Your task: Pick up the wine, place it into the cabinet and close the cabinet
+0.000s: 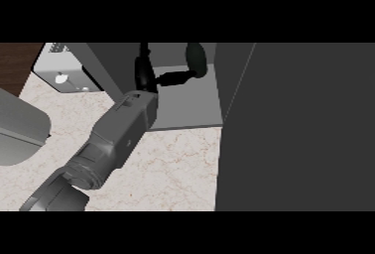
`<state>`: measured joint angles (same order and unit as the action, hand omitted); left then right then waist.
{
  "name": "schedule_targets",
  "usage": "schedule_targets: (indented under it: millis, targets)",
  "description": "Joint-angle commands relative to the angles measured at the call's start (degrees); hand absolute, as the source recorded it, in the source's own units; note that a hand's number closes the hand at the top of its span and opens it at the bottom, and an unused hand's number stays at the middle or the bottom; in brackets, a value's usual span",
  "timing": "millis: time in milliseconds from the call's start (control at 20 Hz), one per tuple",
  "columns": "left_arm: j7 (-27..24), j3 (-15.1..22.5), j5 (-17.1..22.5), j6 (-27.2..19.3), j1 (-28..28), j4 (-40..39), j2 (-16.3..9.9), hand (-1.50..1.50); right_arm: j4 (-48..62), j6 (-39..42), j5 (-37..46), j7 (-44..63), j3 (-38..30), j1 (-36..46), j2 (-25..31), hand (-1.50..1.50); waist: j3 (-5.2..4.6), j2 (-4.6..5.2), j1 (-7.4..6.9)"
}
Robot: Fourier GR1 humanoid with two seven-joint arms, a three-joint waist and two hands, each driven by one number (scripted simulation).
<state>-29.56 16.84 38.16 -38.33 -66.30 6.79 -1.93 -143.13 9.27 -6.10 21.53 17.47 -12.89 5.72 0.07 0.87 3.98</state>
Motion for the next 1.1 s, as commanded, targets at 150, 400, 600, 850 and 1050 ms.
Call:
schedule_targets:
  millis: [150,400,600,850,1050]
  targets:
    - [-4.0,-0.4,-1.3,6.7,0.8,0.9,-3.0,-1.50,-10.3,-0.2,-5.3,5.6,-0.7,-2.6,1.4,-1.50,-0.15,-0.03,-0.87]
    - [-4.5,-1.0,-1.6,10.7,0.0,3.4,-2.5,-1.50,-8.8,-1.1,-2.0,3.3,1.2,-2.4,-0.3,-1.50,-0.13,-0.52,-2.01]
    - [-11.0,-3.2,-0.3,11.1,4.1,7.8,1.4,-1.50,-9.9,-0.7,-4.1,4.4,-0.9,-3.1,1.0,-1.50,-0.12,-0.75,-2.83]
    - [-8.0,-2.6,-1.0,12.7,5.7,14.2,-0.5,-1.50,-11.4,-1.7,-6.1,7.0,-3.0,-2.3,1.5,-1.50,-0.08,-1.28,-4.11]
    - [-5.6,-0.7,-1.7,12.6,10.4,21.7,1.0,-1.50,-11.0,-1.3,-2.8,3.3,-0.8,-6.3,1.0,-1.50,-0.04,-1.91,-4.77]
